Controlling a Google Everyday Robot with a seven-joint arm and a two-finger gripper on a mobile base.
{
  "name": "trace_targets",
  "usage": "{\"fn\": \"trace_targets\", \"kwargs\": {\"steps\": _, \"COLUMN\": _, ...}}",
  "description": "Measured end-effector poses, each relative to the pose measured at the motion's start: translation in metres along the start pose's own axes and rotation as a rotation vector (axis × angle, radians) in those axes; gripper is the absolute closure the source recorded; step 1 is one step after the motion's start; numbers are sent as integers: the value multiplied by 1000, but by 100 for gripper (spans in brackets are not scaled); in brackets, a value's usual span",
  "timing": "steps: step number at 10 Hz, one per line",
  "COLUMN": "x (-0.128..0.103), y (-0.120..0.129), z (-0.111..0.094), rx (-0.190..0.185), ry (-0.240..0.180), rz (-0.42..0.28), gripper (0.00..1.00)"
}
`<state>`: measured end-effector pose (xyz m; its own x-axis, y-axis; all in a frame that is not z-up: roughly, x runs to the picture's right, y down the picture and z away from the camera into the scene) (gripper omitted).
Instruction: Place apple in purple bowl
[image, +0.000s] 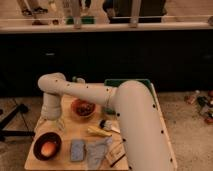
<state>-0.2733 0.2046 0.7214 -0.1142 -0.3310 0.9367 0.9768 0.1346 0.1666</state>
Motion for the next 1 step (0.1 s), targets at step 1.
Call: {"fn": "trace_targets", "kwargs": {"steps": 1, "x": 3, "y": 2, "z": -4, "rx": 0, "ry": 5, "rz": 2, "gripper": 20}}
